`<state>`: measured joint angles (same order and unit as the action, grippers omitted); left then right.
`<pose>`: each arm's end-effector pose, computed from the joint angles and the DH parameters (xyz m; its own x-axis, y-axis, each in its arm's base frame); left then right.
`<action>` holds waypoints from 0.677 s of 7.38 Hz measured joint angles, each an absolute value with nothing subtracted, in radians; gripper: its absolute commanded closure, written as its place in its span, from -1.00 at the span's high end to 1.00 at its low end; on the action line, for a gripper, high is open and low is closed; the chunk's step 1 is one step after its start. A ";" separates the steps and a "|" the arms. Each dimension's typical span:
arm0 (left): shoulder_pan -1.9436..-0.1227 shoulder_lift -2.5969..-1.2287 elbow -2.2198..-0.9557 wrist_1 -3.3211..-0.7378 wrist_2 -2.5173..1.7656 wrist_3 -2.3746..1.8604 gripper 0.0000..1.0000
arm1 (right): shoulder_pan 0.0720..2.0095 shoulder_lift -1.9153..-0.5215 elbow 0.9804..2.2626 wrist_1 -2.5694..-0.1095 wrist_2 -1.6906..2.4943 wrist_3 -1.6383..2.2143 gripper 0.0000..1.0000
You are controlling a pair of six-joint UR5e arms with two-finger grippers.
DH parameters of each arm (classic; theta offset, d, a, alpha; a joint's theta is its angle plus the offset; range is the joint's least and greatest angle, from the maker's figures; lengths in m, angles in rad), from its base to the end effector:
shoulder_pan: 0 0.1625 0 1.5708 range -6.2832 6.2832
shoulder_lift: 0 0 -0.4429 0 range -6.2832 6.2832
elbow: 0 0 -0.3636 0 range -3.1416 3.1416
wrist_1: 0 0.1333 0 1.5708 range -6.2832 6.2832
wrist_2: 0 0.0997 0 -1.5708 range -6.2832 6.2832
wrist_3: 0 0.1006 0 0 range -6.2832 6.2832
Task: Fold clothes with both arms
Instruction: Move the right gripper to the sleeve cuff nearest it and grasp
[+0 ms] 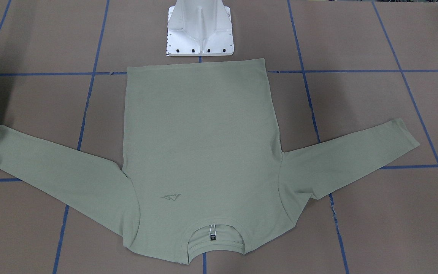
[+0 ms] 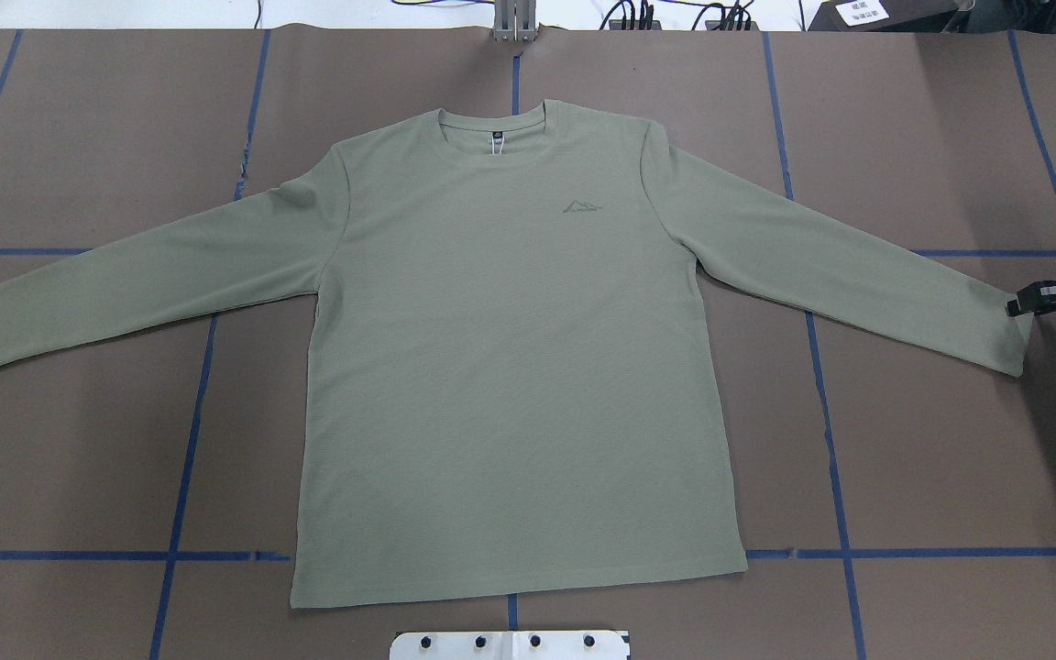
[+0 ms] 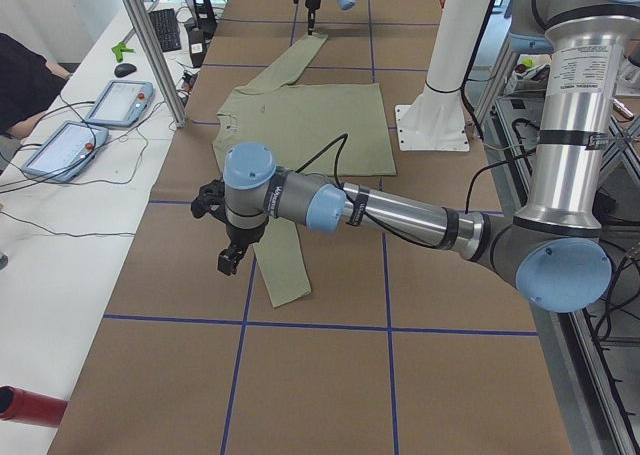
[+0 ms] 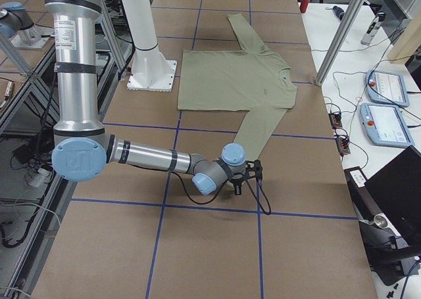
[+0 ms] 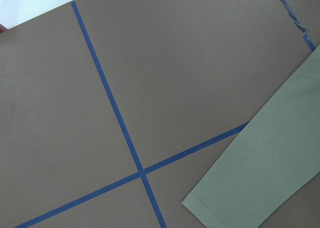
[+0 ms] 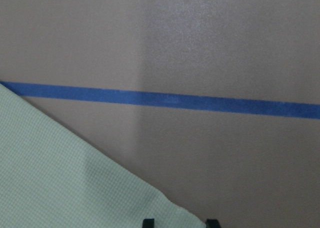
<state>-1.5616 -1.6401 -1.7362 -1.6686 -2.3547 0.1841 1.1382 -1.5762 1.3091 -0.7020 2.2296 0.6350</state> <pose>-0.0577 -0.5023 0.5546 0.6925 0.4060 -0.5963 -0.1378 0.8858 0.4431 -0.1342 -0.4618 0.7105 0.6660 -0.0762 0.7420 -0.0614 0.9858 0.1564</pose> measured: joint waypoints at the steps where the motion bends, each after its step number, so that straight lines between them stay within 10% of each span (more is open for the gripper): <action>1: -1.562 -1.640 -1.736 -1.668 -2.355 0.184 1.00 | 1.138 -1.575 1.310 -0.702 2.230 0.638 -1.00; 5: -1.562 -1.642 -1.736 -1.668 -2.355 0.184 1.00 | 1.167 -1.572 1.440 -0.828 2.240 0.644 -1.00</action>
<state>-1.5616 -1.6418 -1.7362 -1.6679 -2.3547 0.1838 1.1670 -1.5723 1.4400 -0.8282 2.2399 0.6444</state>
